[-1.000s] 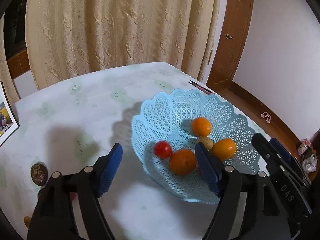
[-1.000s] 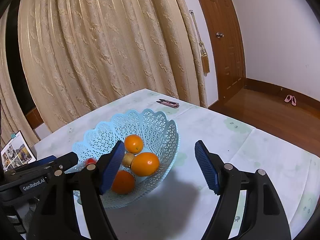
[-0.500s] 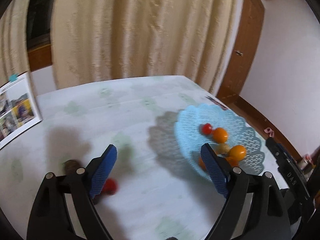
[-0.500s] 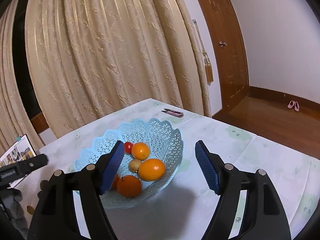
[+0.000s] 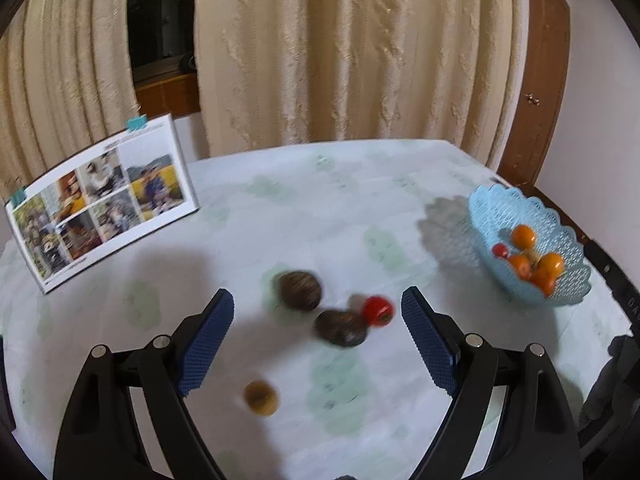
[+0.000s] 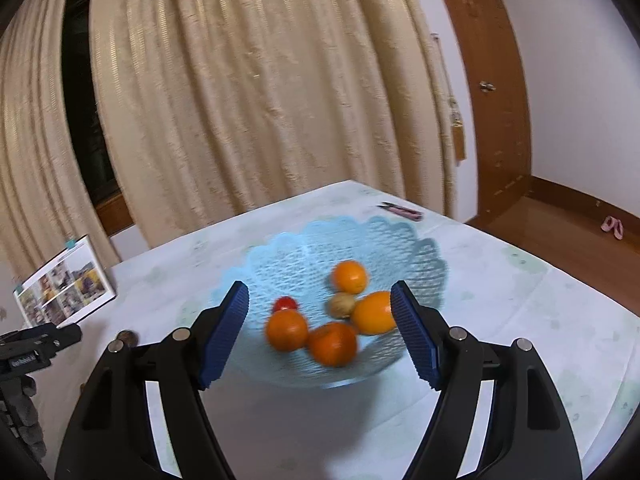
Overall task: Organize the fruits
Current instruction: 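Move the left tool to the small yellow-brown fruit and grasp it, then grasp the dark brown round fruit with the right tool while the left tool holds its fruit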
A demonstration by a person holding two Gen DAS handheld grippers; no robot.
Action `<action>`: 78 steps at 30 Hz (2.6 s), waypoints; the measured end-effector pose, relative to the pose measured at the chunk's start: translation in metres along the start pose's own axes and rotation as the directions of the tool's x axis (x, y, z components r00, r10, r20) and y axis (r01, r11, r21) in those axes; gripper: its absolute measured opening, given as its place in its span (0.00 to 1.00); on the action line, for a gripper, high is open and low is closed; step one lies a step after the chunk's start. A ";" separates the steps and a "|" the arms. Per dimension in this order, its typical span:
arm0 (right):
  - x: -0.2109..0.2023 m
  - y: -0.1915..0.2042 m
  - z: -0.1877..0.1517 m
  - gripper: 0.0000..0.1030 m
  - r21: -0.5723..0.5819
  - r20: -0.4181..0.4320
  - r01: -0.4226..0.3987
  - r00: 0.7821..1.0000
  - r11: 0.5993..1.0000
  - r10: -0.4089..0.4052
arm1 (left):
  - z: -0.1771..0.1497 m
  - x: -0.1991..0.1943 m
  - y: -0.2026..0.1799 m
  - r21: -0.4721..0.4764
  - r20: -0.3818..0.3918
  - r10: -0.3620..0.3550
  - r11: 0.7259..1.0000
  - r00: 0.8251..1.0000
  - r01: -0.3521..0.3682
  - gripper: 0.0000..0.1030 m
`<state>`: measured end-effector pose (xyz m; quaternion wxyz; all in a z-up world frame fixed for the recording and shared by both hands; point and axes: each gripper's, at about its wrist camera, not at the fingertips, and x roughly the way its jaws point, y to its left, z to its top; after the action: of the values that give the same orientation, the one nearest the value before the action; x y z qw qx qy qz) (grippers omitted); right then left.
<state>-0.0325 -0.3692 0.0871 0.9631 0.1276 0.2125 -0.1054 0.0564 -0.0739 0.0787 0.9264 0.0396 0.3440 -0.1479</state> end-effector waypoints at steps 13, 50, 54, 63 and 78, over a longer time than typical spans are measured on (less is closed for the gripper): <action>0.000 0.075 -0.010 0.73 -0.120 -0.078 -0.153 0.986 0.981 0.145 | -0.045 0.005 0.044 -0.063 -0.099 0.042 0.997 0.994 -0.049 0.76; 0.077 0.204 -0.060 0.52 -0.224 -0.473 -0.496 0.808 0.839 0.351 | -0.050 -0.005 0.058 -0.103 -0.094 0.045 0.993 0.995 -0.055 0.25; 0.087 0.218 -0.065 0.49 -0.255 -0.494 -0.511 0.799 0.821 0.344 | -0.049 -0.006 0.061 -0.114 -0.091 0.056 0.991 0.994 -0.066 0.25; 0.104 0.229 -0.071 0.44 -0.358 -0.505 -0.470 0.824 0.807 0.256 | -0.051 -0.007 0.061 -0.121 -0.095 0.058 0.990 0.994 -0.070 0.25; 0.095 0.225 -0.073 0.23 -0.452 -0.441 -0.391 0.879 0.802 0.181 | -0.051 -0.006 0.061 -0.116 -0.096 0.057 0.991 0.994 -0.069 0.25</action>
<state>0.0816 -0.1494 0.0275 0.9059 -0.0929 0.3913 0.1327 0.0381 -0.0053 0.0421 0.9143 0.0019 0.3934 -0.0958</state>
